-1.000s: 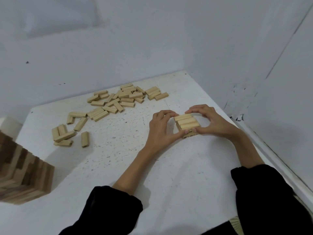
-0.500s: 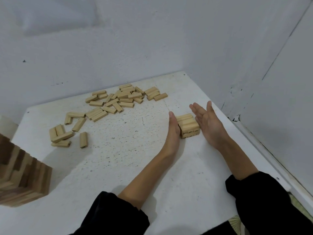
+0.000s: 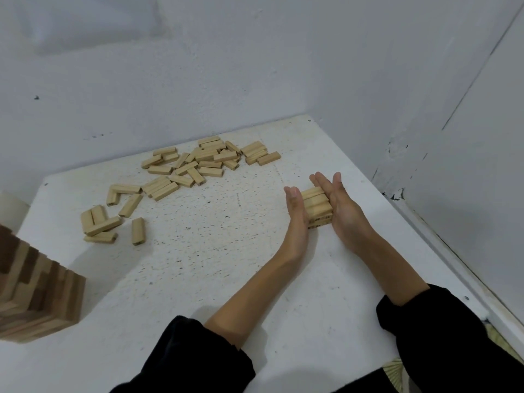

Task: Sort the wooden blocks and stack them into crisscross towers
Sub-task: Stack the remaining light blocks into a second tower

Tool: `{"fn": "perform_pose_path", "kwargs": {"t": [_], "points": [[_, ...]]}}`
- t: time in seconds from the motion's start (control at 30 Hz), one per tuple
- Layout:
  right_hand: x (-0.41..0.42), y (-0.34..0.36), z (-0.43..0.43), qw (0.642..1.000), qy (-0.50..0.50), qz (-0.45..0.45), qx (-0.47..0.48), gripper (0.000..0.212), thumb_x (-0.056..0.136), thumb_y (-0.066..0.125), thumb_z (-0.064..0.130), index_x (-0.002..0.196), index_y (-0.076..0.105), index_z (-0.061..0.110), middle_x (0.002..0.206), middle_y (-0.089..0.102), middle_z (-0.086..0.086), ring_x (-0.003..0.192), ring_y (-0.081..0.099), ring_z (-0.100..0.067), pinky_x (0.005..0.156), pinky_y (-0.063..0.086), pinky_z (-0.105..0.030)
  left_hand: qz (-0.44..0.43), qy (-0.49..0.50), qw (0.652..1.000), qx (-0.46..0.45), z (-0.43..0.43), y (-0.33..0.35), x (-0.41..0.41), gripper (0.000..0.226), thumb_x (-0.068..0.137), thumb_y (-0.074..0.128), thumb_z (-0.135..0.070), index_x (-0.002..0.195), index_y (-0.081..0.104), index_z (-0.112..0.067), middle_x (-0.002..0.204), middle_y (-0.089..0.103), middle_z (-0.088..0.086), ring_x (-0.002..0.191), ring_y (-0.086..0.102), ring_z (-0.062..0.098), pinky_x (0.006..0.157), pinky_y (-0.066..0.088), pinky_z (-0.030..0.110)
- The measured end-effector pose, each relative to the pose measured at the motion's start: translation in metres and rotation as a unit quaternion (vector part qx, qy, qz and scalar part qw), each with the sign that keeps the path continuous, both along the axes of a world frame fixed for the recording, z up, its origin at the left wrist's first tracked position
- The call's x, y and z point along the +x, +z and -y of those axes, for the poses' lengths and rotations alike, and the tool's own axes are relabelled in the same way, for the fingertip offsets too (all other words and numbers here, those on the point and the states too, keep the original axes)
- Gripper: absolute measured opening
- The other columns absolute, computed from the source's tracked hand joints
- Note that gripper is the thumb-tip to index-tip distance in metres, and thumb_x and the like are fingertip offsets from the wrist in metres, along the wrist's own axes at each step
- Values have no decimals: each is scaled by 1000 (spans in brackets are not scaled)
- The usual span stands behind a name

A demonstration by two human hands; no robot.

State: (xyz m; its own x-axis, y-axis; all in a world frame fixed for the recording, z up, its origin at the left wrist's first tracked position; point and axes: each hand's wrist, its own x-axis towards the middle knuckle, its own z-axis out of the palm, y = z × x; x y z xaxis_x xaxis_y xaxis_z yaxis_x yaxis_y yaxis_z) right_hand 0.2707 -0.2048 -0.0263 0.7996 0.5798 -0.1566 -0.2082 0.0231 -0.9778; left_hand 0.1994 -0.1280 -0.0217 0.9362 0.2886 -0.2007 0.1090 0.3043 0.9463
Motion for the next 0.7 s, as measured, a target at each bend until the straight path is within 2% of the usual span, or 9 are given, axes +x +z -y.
{"fn": "perform_pose_path", "kwargs": {"t": [0.1,0.17,0.23,0.3,0.37,0.43,0.6,0.63,0.7], "points": [[0,2,0,1000,0,4,1,55,68,33,79,111,52,50,146,36,16,131,36,-1,115,24,-37,-1,29,999,-14,0,-5,2,135,50,41,-96,151,5,-15,157,17,8,142,24,14,118,21,33],[2,1,0,1000,-13,17,-6,69,69,32,81,123,51,43,149,33,13,134,32,-2,114,24,-34,-2,45,999,-27,-1,3,-2,124,62,40,-91,150,8,-9,155,19,14,141,26,21,117,23,38],[4,4,2,998,-36,43,-30,70,79,27,70,135,45,32,149,35,10,135,31,-5,114,21,-34,-11,83,996,-34,-6,10,-5,90,83,34,-73,151,15,-16,156,21,1,140,27,14,112,23,26],[7,8,6,993,-68,78,-53,53,94,29,54,137,45,26,145,41,9,135,34,-8,115,20,-35,-17,116,993,-31,-20,9,-6,58,99,29,-49,150,21,-21,153,23,-6,139,28,12,102,25,20],[9,16,7,987,-82,118,-68,42,99,35,36,136,48,21,142,45,8,133,37,-7,109,25,-26,-9,145,988,53,-43,8,-10,42,102,31,-37,143,34,-27,152,29,-7,136,32,11,107,27,24],[10,27,1,987,-79,129,-57,39,98,43,29,135,50,17,138,49,5,130,40,-7,102,28,-22,7,175,979,109,-68,10,-14,32,102,35,-30,133,45,-31,146,38,-7,131,36,7,111,29,30],[6,49,-48,991,-47,117,-39,35,96,49,23,131,54,20,130,54,10,115,47,1,73,33,-2,24,209,957,201,-125,18,-22,24,99,45,-19,118,56,-28,132,51,-5,123,45,9,102,36,26],[6,50,-62,992,-47,113,-35,35,96,49,21,131,54,19,127,55,10,110,48,3,71,35,-2,18,208,953,222,-135,21,-22,23,98,46,-18,117,56,-27,130,52,-4,121,46,9,98,37,25],[5,49,-91,994,-49,100,-26,34,95,51,17,129,54,17,126,56,7,103,50,4,77,35,-5,14,204,942,265,-154,25,-19,23,96,49,-17,115,58,-25,125,52,-6,120,45,11,96,38,27]]}}
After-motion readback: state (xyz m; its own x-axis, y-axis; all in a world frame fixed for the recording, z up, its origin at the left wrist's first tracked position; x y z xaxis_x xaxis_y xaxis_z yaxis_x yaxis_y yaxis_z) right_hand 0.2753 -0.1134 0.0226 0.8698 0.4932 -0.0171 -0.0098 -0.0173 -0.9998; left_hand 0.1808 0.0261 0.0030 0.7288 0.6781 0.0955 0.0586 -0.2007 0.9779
